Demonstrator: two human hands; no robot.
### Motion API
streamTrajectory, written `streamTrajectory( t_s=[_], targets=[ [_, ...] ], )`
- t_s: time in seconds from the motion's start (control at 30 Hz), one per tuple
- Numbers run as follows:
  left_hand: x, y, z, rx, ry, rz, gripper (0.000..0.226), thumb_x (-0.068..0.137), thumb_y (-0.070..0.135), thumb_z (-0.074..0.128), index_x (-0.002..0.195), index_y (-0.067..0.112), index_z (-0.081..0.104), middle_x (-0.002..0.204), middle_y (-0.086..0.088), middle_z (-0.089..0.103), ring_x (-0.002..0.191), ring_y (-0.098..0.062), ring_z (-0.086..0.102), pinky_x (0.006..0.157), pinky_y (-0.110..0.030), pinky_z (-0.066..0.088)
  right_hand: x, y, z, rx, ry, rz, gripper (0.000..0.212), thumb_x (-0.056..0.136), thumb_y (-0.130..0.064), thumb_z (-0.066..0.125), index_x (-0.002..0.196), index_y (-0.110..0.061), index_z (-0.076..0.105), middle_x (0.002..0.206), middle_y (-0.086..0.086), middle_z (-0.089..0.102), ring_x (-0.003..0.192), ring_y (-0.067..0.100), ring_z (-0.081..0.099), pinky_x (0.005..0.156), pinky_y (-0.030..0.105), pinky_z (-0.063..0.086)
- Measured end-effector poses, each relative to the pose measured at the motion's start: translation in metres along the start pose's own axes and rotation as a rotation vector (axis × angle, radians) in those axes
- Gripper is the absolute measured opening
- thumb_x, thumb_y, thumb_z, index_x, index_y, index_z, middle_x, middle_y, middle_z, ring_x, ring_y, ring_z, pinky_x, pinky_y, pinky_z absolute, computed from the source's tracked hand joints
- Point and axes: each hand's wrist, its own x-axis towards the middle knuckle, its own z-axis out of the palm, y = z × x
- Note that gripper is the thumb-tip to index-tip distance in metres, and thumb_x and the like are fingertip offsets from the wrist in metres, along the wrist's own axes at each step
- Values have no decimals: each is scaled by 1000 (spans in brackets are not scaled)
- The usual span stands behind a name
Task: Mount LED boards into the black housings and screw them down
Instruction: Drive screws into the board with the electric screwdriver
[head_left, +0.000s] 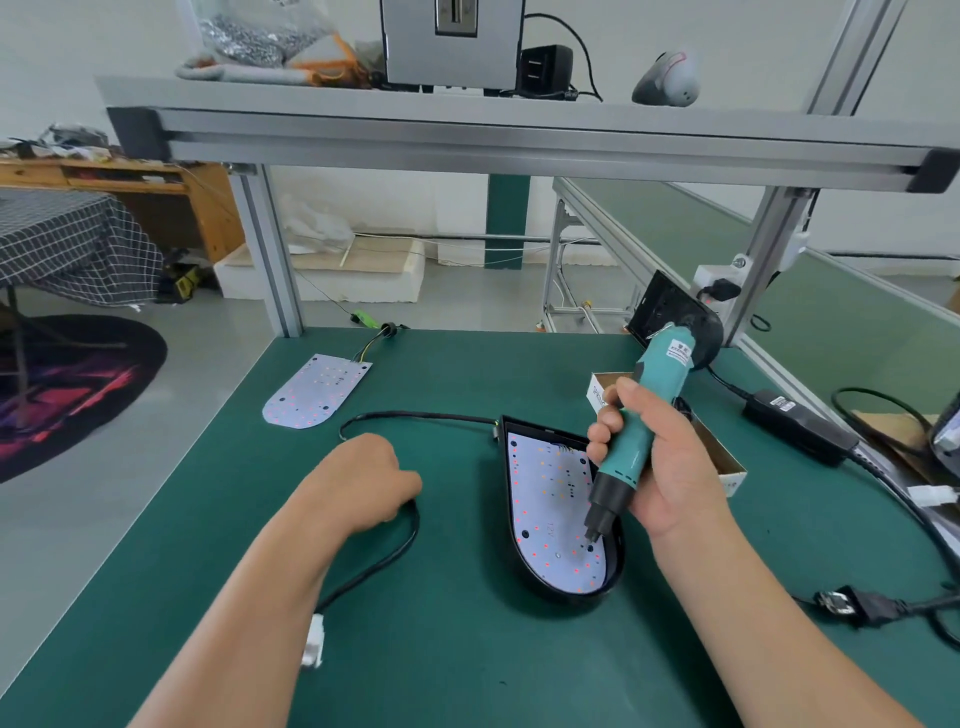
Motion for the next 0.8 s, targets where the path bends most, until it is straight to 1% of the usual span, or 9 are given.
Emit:
streamTrajectory(
  t_s=[0.07, 0.17, 0.27, 0.37, 0.47, 0.57, 0.67, 0.73, 0.8],
  targets=[
    [7, -2, 3, -123, 29, -22, 33, 83, 19, 60, 51, 15, 55, 46, 1, 59, 49, -22, 37, 57, -30, 32, -1, 1, 1, -28, -24, 40, 20, 83, -26, 78, 88, -12, 64, 68, 3, 53, 57, 18, 56, 50, 26, 52],
    [14, -2, 10, -385, 77, -50, 41, 87, 22, 60, 46, 17, 58, 53, -5, 55, 49, -21, 34, 53, -26, 29, -4, 3, 5, -90, -66, 95, 20, 81, -25, 77, 87, -10, 65, 72, 8, 57, 57, 20, 59, 49, 28, 53],
    [20, 5, 18, -769, 119, -97, 27, 92, 19, 57, 65, 13, 58, 69, -13, 53, 45, -18, 23, 48, -23, 16, -5, 6, 9, -162, -101, 122, 22, 81, -21, 79, 90, -7, 65, 84, 16, 68, 53, 21, 61, 47, 29, 53],
    [24, 16, 28, -990, 186, -162, 23, 95, 13, 53, 72, 12, 51, 65, -4, 66, 39, -12, 21, 44, -20, 15, -3, 3, 7, -183, -68, 136, 26, 79, -21, 77, 94, -5, 63, 104, 22, 75, 51, 20, 60, 48, 29, 54],
    [27, 23, 35, -1156, 252, -222, 19, 95, 10, 49, 76, 14, 46, 63, 0, 72, 36, -11, 20, 39, -18, 16, 1, -5, 0, -199, 1, 139, 19, 90, -17, 70, 99, -2, 64, 117, 28, 74, 53, 20, 62, 49, 29, 55],
    [30, 22, 36, -1289, 304, -279, 14, 95, 8, 46, 81, 12, 45, 73, -6, 79, 37, -11, 20, 38, -19, 16, 5, -8, -7, -287, 65, 105, 31, 93, -14, 72, 115, 6, 64, 124, 31, 68, 58, 25, 68, 51, 33, 59],
    [32, 19, 36, -1385, 339, -305, 14, 96, 8, 47, 83, 11, 48, 80, -9, 80, 39, -12, 20, 40, -19, 14, 8, -7, -12, -378, 81, 83, 46, 92, -13, 75, 129, 9, 59, 120, 28, 62, 60, 29, 71, 53, 34, 61],
    [31, 18, 36, -1357, 331, -280, 12, 98, 10, 49, 86, 10, 50, 81, -7, 81, 39, -12, 20, 39, -20, 15, 9, -6, -14, -423, 67, 93, 44, 93, -14, 76, 128, 6, 60, 114, 22, 63, 60, 29, 72, 52, 33, 60],
    [30, 17, 37, -1211, 307, -211, 14, 100, 16, 55, 89, 9, 52, 81, -4, 81, 37, -12, 21, 38, -21, 18, 8, -5, -14, -470, 24, 112, 44, 90, -16, 81, 124, 4, 62, 103, 15, 67, 62, 29, 72, 52, 34, 60]
  ],
)
